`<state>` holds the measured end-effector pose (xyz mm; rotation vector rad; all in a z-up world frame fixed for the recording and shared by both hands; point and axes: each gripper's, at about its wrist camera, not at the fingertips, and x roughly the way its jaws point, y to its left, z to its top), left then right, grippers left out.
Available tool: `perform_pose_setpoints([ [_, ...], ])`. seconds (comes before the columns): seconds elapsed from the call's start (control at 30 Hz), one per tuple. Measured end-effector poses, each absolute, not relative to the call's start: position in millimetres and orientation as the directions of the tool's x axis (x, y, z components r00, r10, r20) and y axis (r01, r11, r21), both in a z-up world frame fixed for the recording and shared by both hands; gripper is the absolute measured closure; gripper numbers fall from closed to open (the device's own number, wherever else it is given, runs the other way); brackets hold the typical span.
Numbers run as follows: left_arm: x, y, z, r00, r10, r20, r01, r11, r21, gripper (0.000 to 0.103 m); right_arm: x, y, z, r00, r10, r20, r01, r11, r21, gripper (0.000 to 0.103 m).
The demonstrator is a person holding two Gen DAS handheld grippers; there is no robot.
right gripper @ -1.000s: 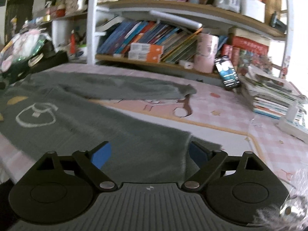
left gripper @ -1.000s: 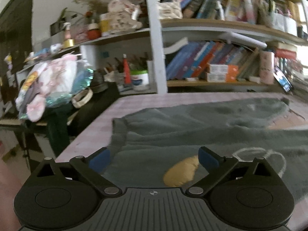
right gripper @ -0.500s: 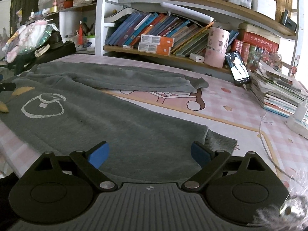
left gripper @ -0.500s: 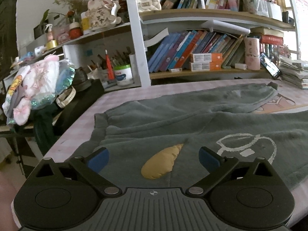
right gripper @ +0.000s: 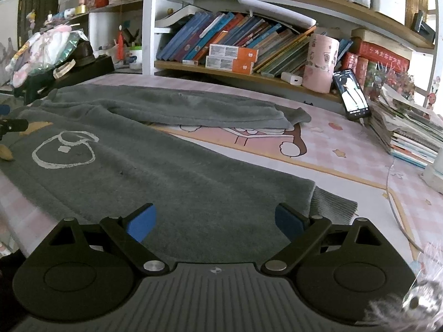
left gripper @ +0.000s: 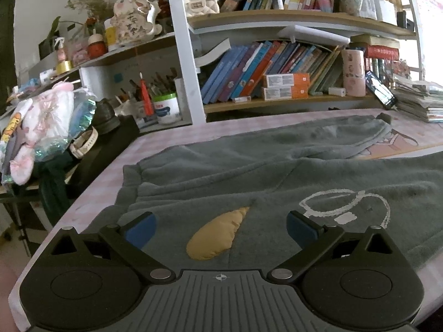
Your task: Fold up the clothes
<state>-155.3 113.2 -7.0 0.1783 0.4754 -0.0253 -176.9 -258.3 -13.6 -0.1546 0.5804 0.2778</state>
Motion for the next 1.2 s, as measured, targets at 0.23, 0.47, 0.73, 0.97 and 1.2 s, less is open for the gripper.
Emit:
perform_pose_setpoints([
  [0.23,-149.0,117.4,-9.7,0.882,0.021,-0.47,0.056,0.987,0.15,0.001,-163.7,-251.0,-11.7,0.79,0.223,-0.571,-0.324,0.943,-0.08,0.01],
  [0.47,-140.0,120.4,-8.4,0.881,0.031,-0.471,0.049,0.986,0.156,0.001,-147.0,-243.2,-5.4,0.773,0.232,-0.591,-0.367,0.923,-0.117,0.01],
  [0.73,-125.5,121.3,-8.0,0.879,0.015,-0.476,0.07,0.985,0.161,0.001,-127.4,-242.3,3.0,0.757,0.247,-0.605,-0.396,0.91,-0.124,0.01],
  [0.97,-111.7,129.9,6.7,0.892,-0.032,-0.451,0.111,0.983,0.149,0.001,-92.1,-265.0,29.5,0.756,0.279,-0.592,-0.387,0.92,-0.06,0.01],
  [1.2,-88.1,141.7,14.7,0.875,-0.015,-0.483,0.105,0.982,0.158,0.001,-53.7,-289.7,46.8,0.749,0.273,-0.604,-0.358,0.934,-0.022,0.01],
])
